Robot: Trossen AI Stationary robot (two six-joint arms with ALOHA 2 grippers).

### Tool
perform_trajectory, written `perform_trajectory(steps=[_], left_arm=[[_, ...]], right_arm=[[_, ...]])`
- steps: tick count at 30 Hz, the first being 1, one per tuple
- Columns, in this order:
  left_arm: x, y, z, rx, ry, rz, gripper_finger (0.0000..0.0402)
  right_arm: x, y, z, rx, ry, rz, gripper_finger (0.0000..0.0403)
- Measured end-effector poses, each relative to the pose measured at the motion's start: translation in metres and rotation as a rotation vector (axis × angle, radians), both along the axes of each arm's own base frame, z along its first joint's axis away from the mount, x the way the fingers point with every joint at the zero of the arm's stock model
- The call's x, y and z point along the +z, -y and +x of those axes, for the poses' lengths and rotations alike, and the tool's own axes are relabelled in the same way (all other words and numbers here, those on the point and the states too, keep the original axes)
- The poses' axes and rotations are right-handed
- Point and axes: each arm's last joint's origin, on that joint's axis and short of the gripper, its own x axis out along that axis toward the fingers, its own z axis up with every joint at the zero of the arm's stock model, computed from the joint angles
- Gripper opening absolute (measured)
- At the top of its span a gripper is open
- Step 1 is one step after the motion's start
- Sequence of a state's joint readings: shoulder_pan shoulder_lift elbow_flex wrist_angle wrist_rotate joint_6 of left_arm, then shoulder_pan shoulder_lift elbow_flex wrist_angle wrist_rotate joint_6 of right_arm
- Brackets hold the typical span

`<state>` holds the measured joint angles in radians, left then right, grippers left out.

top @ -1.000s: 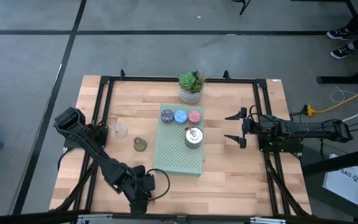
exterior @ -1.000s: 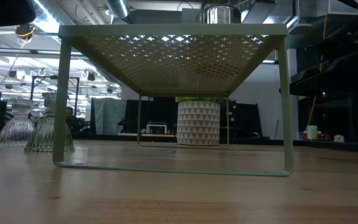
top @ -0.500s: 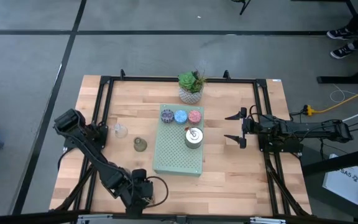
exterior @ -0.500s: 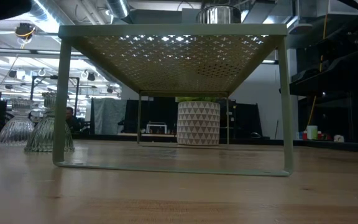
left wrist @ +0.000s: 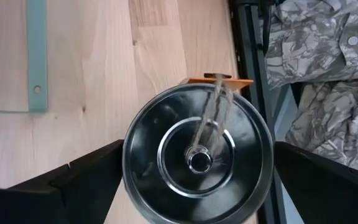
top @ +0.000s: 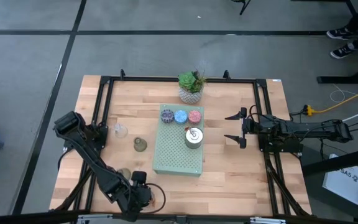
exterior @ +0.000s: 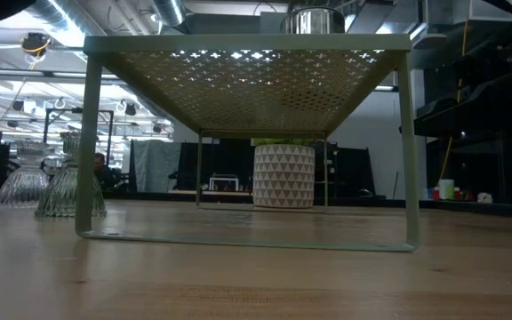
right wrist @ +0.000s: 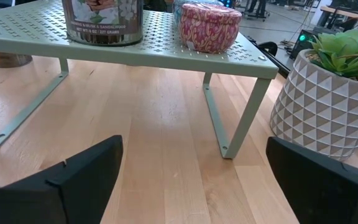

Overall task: Pick & Place candle stick holders
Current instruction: Put the silver scented candle on the shelf

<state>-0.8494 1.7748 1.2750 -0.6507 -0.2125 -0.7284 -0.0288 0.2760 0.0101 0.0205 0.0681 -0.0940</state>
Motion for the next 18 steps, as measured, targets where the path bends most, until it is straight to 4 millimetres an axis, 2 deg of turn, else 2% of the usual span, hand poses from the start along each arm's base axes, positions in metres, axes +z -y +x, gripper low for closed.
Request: perform_trajectory(steps=[18], left_arm=[[-0.037,0.004,0.006,0.057,-0.054,0.091,0.0400]], right_arm=[[0.000,0.000,0.000,0.000,0.000,0.000,0.0399]])
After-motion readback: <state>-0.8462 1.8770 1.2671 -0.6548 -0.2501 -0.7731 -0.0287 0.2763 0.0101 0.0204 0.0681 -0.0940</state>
